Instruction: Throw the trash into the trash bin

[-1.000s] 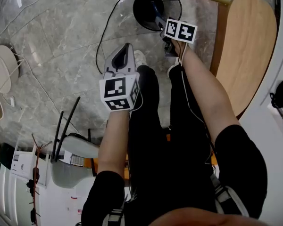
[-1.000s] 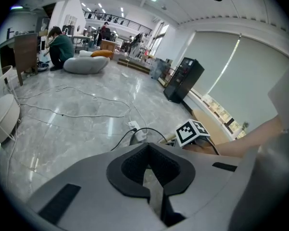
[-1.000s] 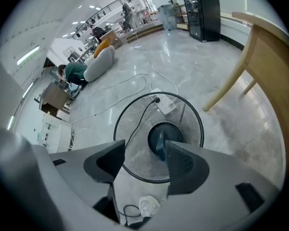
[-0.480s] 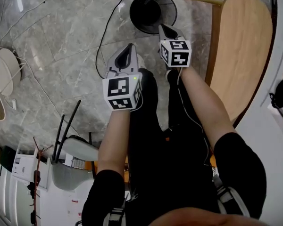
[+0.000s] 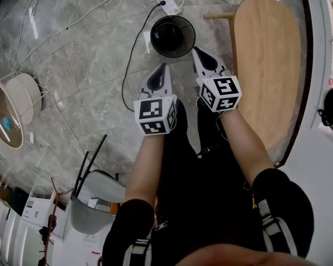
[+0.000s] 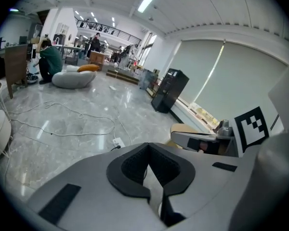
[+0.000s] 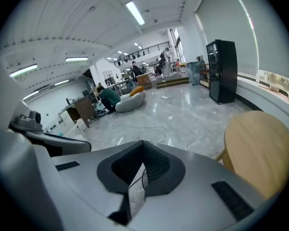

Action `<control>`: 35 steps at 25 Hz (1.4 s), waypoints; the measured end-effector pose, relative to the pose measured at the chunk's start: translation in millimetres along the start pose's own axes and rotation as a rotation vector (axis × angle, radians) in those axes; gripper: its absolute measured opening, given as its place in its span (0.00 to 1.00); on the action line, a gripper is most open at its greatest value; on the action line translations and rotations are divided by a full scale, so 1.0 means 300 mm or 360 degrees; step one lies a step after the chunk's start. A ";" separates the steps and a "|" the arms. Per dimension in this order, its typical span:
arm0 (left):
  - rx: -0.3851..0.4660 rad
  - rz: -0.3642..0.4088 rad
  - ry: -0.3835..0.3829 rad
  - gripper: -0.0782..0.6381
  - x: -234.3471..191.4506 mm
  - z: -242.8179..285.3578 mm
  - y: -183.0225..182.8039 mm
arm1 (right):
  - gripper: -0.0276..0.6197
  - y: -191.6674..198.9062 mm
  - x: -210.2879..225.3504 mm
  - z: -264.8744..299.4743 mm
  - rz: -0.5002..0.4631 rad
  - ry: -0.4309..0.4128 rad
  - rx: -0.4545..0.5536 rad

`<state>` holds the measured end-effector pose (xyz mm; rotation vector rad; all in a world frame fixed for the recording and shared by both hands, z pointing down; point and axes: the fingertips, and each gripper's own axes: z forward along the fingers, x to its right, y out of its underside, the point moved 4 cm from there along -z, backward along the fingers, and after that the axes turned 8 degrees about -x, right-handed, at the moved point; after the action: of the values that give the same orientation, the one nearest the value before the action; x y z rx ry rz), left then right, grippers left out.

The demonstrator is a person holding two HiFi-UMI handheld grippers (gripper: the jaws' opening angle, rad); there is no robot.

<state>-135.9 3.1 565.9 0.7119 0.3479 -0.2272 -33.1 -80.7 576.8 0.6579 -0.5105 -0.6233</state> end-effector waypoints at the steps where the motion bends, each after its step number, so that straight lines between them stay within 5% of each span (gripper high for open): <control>1: 0.0023 0.0003 0.0008 0.13 0.026 -0.036 -0.038 | 0.06 -0.046 -0.016 -0.056 -0.0009 0.0006 0.0033; 9: 0.0307 0.0172 0.0120 0.13 0.268 -0.427 -0.442 | 0.06 -0.438 -0.200 -0.497 -0.0010 0.0051 0.0372; 16: 0.0539 0.0382 0.0015 0.13 0.414 -0.780 -0.756 | 0.06 -0.787 -0.346 -0.810 -0.0179 0.0099 0.0676; 24: 0.0763 0.0501 -0.0040 0.13 0.542 -1.047 -0.898 | 0.06 -0.980 -0.403 -1.110 -0.0232 0.0102 0.0948; 29: 0.0843 0.0644 -0.0119 0.13 0.609 -1.152 -0.915 | 0.06 -1.002 -0.447 -1.217 -0.0303 0.0125 0.1055; 35: 0.0867 0.0658 -0.0131 0.13 0.634 -1.197 -0.896 | 0.06 -0.998 -0.478 -1.255 -0.0322 0.0085 0.1102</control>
<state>-130.9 29.9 79.4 1.2876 0.0487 0.0488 -13.0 -21.0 78.9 1.3904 -0.6174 -0.6140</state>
